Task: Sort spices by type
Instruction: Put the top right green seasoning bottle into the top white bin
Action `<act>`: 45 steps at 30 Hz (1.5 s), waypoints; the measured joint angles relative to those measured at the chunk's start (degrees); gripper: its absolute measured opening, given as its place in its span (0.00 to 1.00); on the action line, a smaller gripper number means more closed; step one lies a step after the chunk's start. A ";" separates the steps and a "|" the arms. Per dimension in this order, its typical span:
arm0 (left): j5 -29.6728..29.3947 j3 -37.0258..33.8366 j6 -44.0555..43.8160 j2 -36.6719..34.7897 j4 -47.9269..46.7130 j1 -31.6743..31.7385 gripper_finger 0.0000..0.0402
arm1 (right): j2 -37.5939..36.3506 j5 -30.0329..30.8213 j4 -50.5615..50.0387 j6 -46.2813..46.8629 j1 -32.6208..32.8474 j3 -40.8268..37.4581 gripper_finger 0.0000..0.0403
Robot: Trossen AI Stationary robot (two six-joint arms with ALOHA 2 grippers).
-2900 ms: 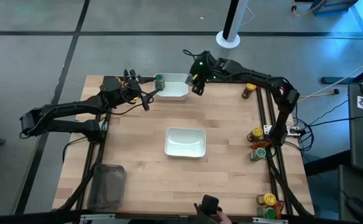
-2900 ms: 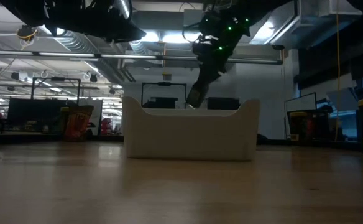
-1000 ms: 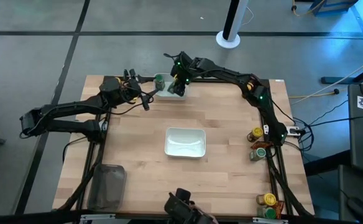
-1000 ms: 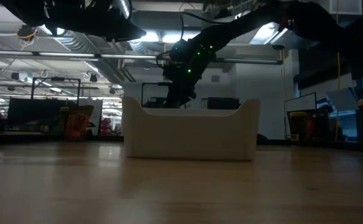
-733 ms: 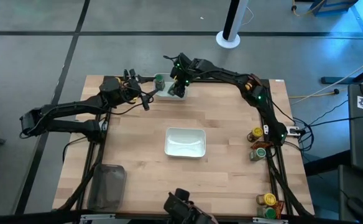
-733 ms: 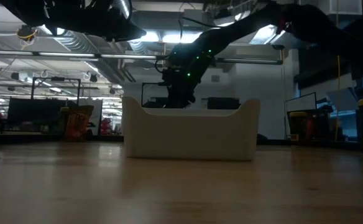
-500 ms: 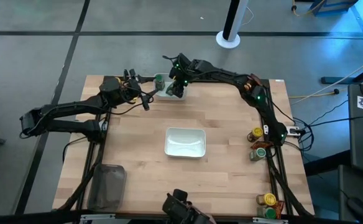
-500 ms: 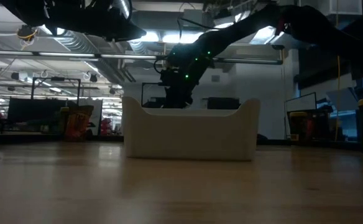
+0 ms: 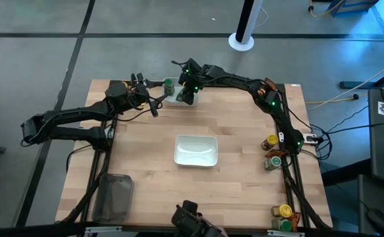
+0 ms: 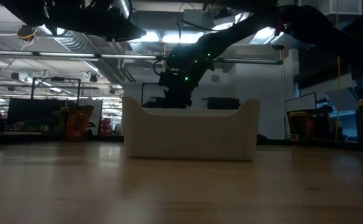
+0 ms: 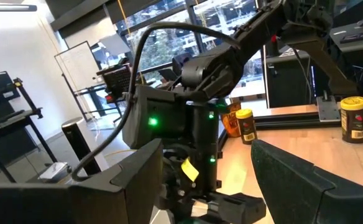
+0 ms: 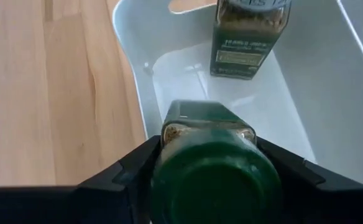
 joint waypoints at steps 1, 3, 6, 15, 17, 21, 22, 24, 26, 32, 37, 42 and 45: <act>0.00 0.00 0.02 0.00 0.00 0.00 0.59 | 0.01 0.03 0.32 0.00 0.01 0.01 0.56; 0.00 0.00 0.02 0.00 0.00 0.00 0.59 | 0.25 0.39 1.08 0.00 0.09 0.09 0.56; 0.02 0.00 0.02 0.00 0.00 0.00 0.59 | 0.52 0.51 0.68 -0.02 0.07 0.07 0.56; 0.01 0.00 0.02 0.00 -0.02 0.00 0.59 | 0.52 0.60 1.61 -0.02 0.07 0.07 0.56; 0.01 0.00 0.02 0.00 -0.02 0.00 0.59 | 0.52 0.59 2.05 -0.02 0.07 0.07 0.56; 0.00 0.00 0.02 0.02 -0.02 0.00 0.59 | 0.52 0.50 3.78 -0.02 0.07 0.07 0.56; 0.01 0.00 0.01 0.00 0.00 0.00 0.59 | 0.52 0.40 4.33 -0.02 0.07 0.07 0.56; 0.00 0.00 0.02 0.00 -0.01 0.00 0.59 | 0.52 0.38 5.35 -0.02 0.07 0.07 0.56; 0.00 0.00 0.02 0.00 0.00 0.00 0.59 | 0.52 0.32 6.21 -0.02 0.07 0.07 0.56; 0.01 0.00 0.01 0.00 0.03 0.00 0.59 | 1.78 -0.04 10.42 -0.02 0.47 0.09 0.56; 0.02 0.00 0.02 0.02 -0.02 -0.02 0.59 | 3.53 -0.88 11.89 -0.31 1.26 0.04 0.56; 0.01 0.00 0.37 0.00 0.00 0.00 0.59 | 4.28 -0.08 13.30 -0.39 1.95 0.04 0.56; 0.02 0.00 0.41 0.00 -0.02 -0.02 0.59 | 4.26 1.34 13.65 -0.20 1.99 0.07 0.56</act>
